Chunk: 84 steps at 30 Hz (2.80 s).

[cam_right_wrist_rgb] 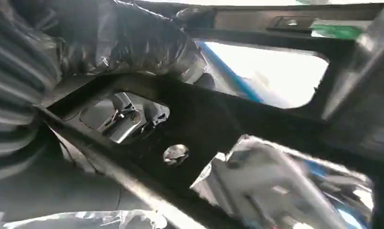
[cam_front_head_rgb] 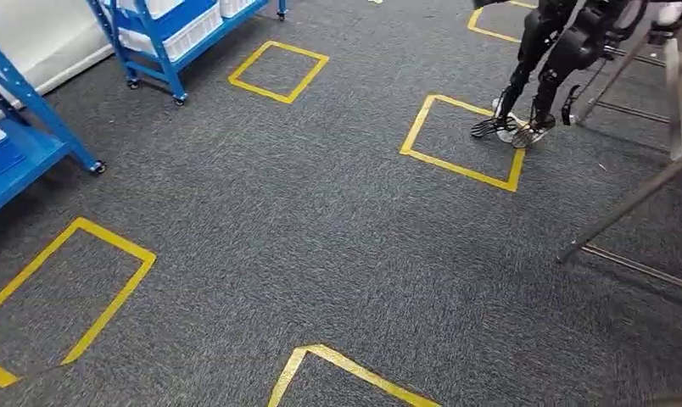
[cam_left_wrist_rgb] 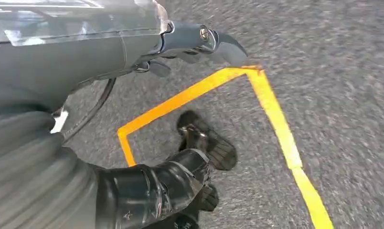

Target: Take the parts from the cabinet and place them on the table.

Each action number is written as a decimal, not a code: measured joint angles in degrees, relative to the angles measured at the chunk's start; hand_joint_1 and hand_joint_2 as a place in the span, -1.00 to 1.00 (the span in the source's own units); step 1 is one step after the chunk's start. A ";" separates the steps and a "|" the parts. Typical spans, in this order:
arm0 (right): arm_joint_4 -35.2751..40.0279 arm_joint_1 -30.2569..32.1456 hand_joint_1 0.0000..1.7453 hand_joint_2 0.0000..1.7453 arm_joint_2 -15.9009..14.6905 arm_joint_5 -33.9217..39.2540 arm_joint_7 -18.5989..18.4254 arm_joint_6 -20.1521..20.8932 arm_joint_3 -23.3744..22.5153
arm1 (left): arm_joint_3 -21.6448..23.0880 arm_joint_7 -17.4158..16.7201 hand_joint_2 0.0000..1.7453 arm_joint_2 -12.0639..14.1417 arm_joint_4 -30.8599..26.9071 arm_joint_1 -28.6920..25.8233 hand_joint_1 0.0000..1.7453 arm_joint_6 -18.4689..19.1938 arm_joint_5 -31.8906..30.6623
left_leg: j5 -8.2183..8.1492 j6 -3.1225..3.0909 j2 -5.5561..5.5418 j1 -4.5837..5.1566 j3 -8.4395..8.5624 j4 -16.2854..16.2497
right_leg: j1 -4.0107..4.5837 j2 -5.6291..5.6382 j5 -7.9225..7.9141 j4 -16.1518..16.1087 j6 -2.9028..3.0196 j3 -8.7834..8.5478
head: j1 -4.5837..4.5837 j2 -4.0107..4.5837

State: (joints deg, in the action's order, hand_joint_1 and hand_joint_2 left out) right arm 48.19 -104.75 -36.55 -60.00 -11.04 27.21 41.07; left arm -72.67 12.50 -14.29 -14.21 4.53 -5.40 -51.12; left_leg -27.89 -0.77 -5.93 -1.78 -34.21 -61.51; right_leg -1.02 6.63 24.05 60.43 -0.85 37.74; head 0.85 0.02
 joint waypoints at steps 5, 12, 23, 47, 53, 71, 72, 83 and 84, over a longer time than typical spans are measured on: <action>-1.16 -1.54 1.00 1.00 -4.02 0.15 0.09 0.13 2.18 | -0.26 -0.50 1.00 0.00 0.00 0.86 -1.00 -0.53 0.17 | -0.10 -1.47 4.23 0.48 2.26 2.88 | -0.72 -0.41 -0.45 -0.18 -1.89 1.21 | 0.04 0.00; -2.05 -2.88 1.00 1.00 -4.50 0.15 -0.15 1.14 5.28 | -0.66 -0.57 1.00 0.00 0.00 0.81 -1.00 -0.59 0.48 | -1.01 -2.01 10.49 1.39 3.20 3.24 | -0.88 -6.71 2.09 10.52 -2.37 6.25 | 0.07 -0.02; -2.45 -5.19 1.00 1.00 -3.06 -0.70 -0.15 1.18 8.04 | -0.76 0.22 1.00 -0.02 0.00 1.06 -1.00 -0.24 0.09 | -9.22 -0.06 6.72 1.38 -1.25 -9.18 | 0.26 -5.31 -0.56 -0.84 1.12 -0.01 | 0.00 0.00; -4.63 -8.74 1.00 1.00 0.29 -1.75 2.12 3.47 15.06 | -0.57 0.42 1.00 0.22 0.04 1.13 -1.00 0.15 -0.92 | -1.24 -0.57 12.44 2.12 3.64 3.54 | -0.12 -9.77 -0.68 -0.68 -1.08 0.05 | 0.09 0.00; -4.72 -10.05 1.00 1.00 1.07 -1.73 2.47 3.45 16.48 | -0.20 0.46 1.00 0.22 0.04 1.32 -1.00 0.22 -1.07 | -7.07 0.17 7.73 1.55 -0.16 -5.91 | -0.09 -5.88 -0.37 -0.66 0.92 -0.06 | 0.04 0.00; -4.61 -8.90 1.00 1.00 3.17 0.39 6.97 4.48 20.76 | 0.17 0.94 1.00 0.68 0.07 1.05 -1.00 1.31 -1.14 | 2.83 -2.62 7.85 1.85 2.25 6.32 | -0.59 -6.16 6.40 14.51 -1.30 7.48 | 0.15 -0.02; -4.59 -8.62 1.00 1.00 3.50 0.59 7.30 4.44 21.02 | 0.22 0.94 1.00 0.68 0.07 1.06 -1.00 1.58 -1.16 | 2.53 -2.28 8.65 1.62 2.35 6.10 | -0.90 -6.41 4.98 13.21 -1.78 6.89 | 0.15 0.00; -2.60 -6.49 1.00 1.00 6.76 2.45 8.11 4.20 23.76 | 0.42 1.14 1.00 0.96 0.09 1.59 -1.00 2.12 -1.51 | -5.35 0.71 7.47 0.64 -0.01 -4.02 | -0.85 -6.12 -0.23 -0.35 0.52 -0.06 | 0.09 0.00; -2.47 -6.21 1.00 1.00 7.11 2.69 8.22 4.22 23.76 | 0.42 1.14 1.00 0.96 0.09 1.50 -1.00 2.14 -1.51 | -7.49 0.63 6.74 0.76 -2.68 -9.18 | -0.70 -5.38 -0.17 -0.33 0.73 -0.06 | 0.07 -0.02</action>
State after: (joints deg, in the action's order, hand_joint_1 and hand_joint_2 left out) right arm 45.73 -110.95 -29.44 -57.31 -2.82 31.43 64.83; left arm -72.26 13.64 -13.33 -14.12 6.03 -3.26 -52.63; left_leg -35.37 -0.15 0.81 -1.01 -36.89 -70.69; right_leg -1.71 1.25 23.88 60.10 -0.12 37.68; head 0.92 0.00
